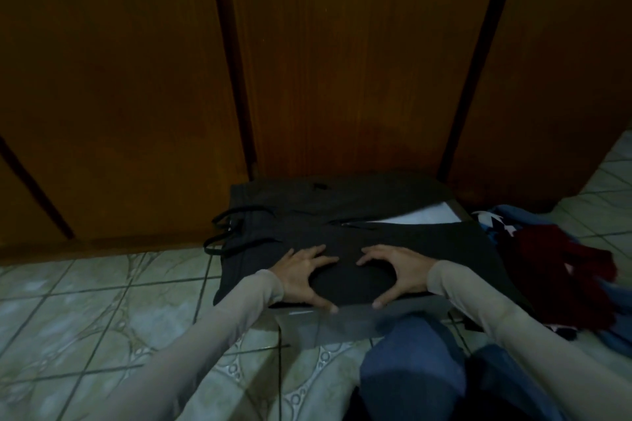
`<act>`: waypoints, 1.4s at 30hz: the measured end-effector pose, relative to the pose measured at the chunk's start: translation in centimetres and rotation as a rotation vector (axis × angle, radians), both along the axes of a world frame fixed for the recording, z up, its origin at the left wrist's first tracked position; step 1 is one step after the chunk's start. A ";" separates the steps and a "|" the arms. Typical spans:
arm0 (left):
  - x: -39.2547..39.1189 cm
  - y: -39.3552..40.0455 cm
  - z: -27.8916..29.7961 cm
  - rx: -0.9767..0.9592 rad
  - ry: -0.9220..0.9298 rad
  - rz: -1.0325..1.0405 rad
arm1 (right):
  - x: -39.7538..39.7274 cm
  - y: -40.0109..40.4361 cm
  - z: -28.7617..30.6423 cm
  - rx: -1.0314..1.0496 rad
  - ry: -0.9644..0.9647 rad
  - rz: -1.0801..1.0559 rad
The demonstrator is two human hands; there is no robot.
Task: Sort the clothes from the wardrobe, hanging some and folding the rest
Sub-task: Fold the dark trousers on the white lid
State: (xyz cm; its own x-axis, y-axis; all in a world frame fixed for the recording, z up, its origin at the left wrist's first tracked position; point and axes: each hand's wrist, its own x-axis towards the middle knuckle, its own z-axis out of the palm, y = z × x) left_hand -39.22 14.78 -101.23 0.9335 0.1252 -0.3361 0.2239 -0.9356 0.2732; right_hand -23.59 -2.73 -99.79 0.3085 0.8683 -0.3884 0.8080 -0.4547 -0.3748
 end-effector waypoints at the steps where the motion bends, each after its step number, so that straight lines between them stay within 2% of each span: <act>1: -0.4 0.0 -0.2 0.028 0.010 -0.020 | -0.1 -0.5 -0.3 -0.005 -0.007 0.016; 3: -0.9 0.0 -0.3 0.053 0.022 -0.035 | 0.1 -1.2 -0.8 0.022 -0.018 0.028; 8: -0.3 0.7 1.3 -0.104 0.066 0.035 | 0.8 -1.8 -0.3 0.228 0.030 -0.106; 13: 0.6 1.6 2.1 -0.107 -0.002 0.198 | 2.6 -2.6 -0.1 0.191 -0.060 -0.196; 19: 1.8 1.8 2.6 -0.038 -0.091 0.320 | 3.7 -3.2 0.7 0.259 -0.068 -0.389; 28: 3.1 2.9 5.3 -0.052 0.106 0.394 | 4.4 -2.0 1.6 0.208 -0.106 -0.403; 34: 5.7 3.9 8.3 0.032 0.035 0.375 | 6.6 -1.3 2.5 0.265 -0.191 -0.500; 39: 8.7 5.1 9.6 0.326 -0.113 0.384 | 9.2 0.5 3.0 0.346 -0.301 -0.602; 42: 10.2 6.3 8.7 0.386 -0.146 0.450 | 10.7 1.9 3.1 0.332 -0.321 -0.727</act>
